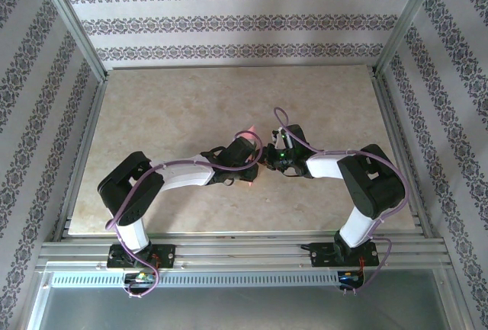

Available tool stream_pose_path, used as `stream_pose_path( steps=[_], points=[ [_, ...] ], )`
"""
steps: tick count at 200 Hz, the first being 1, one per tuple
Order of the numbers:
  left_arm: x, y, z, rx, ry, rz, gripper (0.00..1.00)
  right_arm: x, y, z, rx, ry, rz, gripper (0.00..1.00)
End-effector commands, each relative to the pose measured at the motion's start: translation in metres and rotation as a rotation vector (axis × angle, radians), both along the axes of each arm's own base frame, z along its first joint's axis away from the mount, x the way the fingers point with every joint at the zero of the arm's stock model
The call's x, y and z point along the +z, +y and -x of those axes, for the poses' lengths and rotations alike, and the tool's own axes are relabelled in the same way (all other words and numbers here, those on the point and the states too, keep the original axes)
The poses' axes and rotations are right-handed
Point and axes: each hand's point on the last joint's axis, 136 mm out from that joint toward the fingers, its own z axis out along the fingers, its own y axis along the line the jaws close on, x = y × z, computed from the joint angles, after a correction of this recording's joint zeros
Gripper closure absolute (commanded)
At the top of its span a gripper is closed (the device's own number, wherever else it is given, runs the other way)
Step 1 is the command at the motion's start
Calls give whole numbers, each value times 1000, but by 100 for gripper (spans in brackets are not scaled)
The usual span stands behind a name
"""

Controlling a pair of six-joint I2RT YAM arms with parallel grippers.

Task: Fold a paper plane with a square sheet of paper (pick it up from the middle)
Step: Fold the wing for the fifth time at the center of the table.

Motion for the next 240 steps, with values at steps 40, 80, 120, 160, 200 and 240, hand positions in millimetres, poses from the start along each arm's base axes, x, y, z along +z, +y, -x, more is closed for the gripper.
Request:
stream_pose_path(
  steps=[40, 80, 120, 160, 200, 240],
  points=[
    [1, 4, -4, -21, -47, -74, 81, 10, 0, -7, -3, -22, -22, 84],
    [-1, 3, -2, -46, -53, -80, 71, 7, 3, -6, 7, -13, -26, 84],
    [-9, 0, 1, -74, -38, -89, 65, 8, 7, -7, 18, -15, -34, 84],
    [-9, -2, -1, -82, -40, -93, 65, 7, 8, -5, 26, -10, -37, 84],
    [-7, 2, -1, -73, -50, -102, 77, 6, 3, -6, 5, -10, -28, 84],
    [-5, 5, 1, -79, -53, -110, 87, 6, -2, -7, -11, -12, -25, 84]
  ],
)
